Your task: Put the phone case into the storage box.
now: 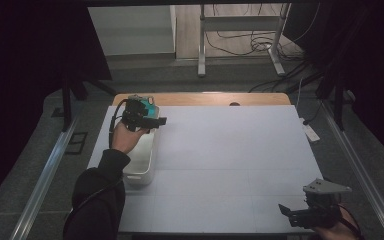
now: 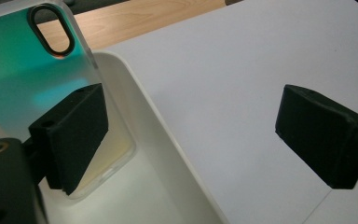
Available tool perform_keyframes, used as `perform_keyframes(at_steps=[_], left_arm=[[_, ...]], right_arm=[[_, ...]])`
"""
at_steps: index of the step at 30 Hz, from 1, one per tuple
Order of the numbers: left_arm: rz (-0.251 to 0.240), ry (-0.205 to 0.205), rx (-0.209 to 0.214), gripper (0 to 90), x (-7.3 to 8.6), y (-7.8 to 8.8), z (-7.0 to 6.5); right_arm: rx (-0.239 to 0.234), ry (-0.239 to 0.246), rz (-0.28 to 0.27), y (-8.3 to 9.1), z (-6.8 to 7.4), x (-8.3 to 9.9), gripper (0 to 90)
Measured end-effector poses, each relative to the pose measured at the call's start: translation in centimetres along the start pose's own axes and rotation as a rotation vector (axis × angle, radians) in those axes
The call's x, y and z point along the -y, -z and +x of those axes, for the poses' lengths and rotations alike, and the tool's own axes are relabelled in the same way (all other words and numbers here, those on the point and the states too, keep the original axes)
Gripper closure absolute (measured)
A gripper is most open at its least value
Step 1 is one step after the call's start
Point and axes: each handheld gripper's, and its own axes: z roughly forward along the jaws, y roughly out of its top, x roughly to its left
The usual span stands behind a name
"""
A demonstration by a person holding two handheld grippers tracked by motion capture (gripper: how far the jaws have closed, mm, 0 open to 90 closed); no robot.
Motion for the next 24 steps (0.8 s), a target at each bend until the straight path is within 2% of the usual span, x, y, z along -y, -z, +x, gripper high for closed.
perform_keyframes(at_steps=[2, 7, 12, 24], left_arm=[[-0.001, -0.003, 0.010, 7.9, 0.1, 0.1, -0.2], [0.003, -0.032, -0.002, 4.4, 0.2, 0.3, -0.6], [-0.003, -0.043, -0.001, 1.7, 0.5, 0.6, -0.9], [-0.032, -0.076, -0.004, 0.5, 1.0, 1.5, -1.7]], right_arm=[[0.000, 0.000, -0.001, 0.0, 0.0, 0.0, 0.0], [-0.001, -0.001, 0.000, 0.0, 0.0, 0.0, 0.0], [-0.001, -0.002, 0.001, 0.0, 0.0, 0.0, 0.0], [0.002, 0.001, 0.003, 0.0, 0.0, 0.0, 0.0]])
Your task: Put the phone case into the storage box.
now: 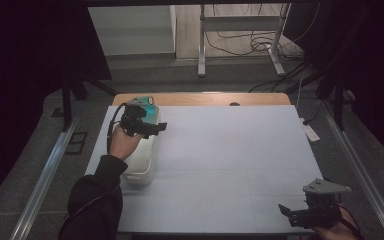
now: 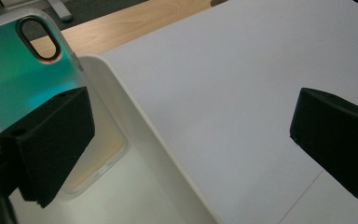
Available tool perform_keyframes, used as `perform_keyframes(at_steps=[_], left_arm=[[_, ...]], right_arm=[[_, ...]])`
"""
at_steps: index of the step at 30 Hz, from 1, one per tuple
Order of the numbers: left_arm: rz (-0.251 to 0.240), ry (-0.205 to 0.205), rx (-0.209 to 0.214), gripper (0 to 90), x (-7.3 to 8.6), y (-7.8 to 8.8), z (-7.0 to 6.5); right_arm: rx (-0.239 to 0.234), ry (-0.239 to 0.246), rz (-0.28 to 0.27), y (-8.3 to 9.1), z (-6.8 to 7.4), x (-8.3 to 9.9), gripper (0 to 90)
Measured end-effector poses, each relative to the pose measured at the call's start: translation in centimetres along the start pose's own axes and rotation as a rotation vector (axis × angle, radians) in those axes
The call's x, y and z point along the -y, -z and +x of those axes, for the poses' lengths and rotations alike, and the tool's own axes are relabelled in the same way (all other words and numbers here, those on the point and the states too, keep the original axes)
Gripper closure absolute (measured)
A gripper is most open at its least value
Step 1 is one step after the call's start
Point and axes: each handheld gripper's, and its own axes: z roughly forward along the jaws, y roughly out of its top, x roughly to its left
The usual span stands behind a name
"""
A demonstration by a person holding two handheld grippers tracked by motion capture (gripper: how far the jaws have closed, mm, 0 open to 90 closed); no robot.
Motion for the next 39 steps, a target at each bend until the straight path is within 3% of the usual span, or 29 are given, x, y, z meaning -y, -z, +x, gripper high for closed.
perform_keyframes(at_steps=[17, 39], left_arm=[[-0.039, -0.032, -0.021, 0.0, 1.0, 1.3, -1.2], [-0.054, -0.062, 0.013, 0.0, 2.9, 2.1, -2.9]], right_arm=[[0.000, 0.000, -0.001, 0.0, 0.0, 0.0, 0.0], [-0.001, -0.002, -0.002, 0.0, 0.0, 0.0, 0.0]])
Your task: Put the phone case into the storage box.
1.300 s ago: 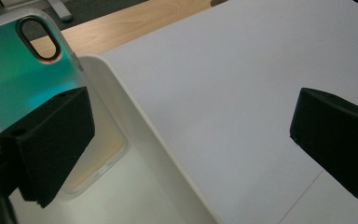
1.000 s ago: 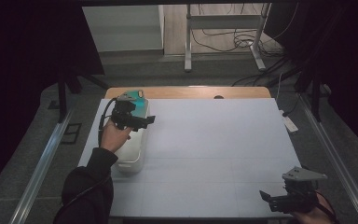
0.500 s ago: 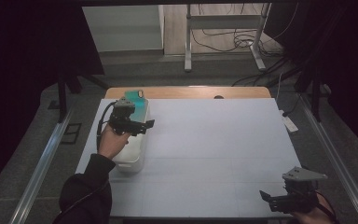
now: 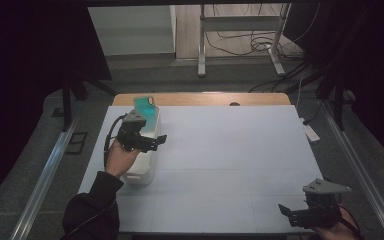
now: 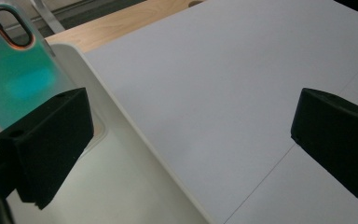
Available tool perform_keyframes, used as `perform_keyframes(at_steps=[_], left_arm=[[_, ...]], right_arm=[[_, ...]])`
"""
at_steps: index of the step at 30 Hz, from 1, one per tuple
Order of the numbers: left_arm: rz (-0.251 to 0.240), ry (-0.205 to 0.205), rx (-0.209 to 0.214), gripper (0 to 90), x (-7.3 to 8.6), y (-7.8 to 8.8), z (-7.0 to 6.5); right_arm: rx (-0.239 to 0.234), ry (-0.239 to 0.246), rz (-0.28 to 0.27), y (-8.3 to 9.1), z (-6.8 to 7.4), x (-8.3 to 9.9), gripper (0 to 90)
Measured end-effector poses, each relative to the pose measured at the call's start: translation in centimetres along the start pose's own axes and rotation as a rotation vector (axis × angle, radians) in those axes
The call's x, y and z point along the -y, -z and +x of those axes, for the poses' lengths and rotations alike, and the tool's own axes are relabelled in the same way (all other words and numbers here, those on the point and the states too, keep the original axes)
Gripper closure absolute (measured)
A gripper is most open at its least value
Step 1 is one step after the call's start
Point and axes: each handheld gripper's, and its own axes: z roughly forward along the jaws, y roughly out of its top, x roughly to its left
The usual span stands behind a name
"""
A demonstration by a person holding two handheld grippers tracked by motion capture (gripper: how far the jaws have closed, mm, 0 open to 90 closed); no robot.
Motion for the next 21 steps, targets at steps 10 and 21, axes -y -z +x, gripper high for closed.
perform_keyframes(at_steps=[10, 21], left_arm=[[0.010, -0.006, 0.007, 0.0, 0.6, 0.0, -0.5], [0.008, -0.003, 0.004, 0.0, 1.4, 0.9, -0.9]], right_arm=[[-0.002, -0.001, -0.003, 0.0, 0.0, 0.0, 0.0], [-0.011, -0.009, -0.007, 0.1, -0.1, 0.0, 0.0]])
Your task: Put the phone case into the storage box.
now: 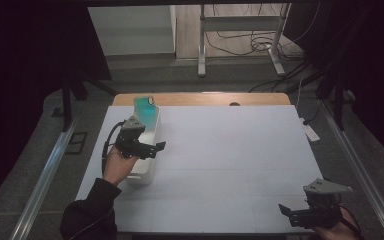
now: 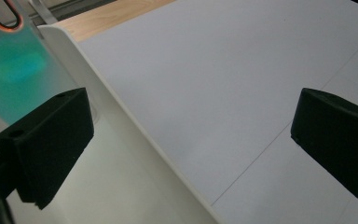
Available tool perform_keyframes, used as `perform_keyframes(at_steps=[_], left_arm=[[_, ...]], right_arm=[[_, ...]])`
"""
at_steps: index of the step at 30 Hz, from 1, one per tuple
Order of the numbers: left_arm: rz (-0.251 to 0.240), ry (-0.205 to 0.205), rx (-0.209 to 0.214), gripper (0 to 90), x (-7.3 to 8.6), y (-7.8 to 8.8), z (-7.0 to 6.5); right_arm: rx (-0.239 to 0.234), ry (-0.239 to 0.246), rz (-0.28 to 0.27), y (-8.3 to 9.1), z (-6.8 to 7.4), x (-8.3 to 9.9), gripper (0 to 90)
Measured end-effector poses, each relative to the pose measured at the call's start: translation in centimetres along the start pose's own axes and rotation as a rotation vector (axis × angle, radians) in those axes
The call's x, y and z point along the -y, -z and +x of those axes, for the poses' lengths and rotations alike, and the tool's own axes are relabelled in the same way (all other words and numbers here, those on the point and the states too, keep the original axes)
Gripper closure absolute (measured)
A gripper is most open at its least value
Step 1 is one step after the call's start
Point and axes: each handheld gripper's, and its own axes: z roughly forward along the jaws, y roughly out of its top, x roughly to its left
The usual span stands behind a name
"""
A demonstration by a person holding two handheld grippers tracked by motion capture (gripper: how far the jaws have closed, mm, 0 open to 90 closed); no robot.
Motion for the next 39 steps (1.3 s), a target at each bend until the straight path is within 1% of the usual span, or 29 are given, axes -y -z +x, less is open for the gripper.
perform_keyframes(at_steps=[4, 10, 29, 39], left_arm=[[-0.002, 0.007, 0.002, 0.0, 0.3, 0.3, -0.1], [-0.011, 0.014, 0.009, 0.0, 0.7, 1.0, -0.5], [-0.020, 0.011, 0.015, 0.0, 2.0, 2.5, -2.0], [-0.028, 0.018, 0.018, 0.0, 2.8, 3.4, -2.6]], right_arm=[[-0.005, -0.005, -0.003, 0.0, -0.1, 0.0, 0.0], [-0.006, -0.006, -0.004, 0.0, -0.1, 0.0, 0.0], [-0.007, -0.005, -0.006, 0.1, -0.1, 0.0, 0.0], [-0.007, -0.003, -0.006, 0.1, -0.1, 0.0, 0.0]])
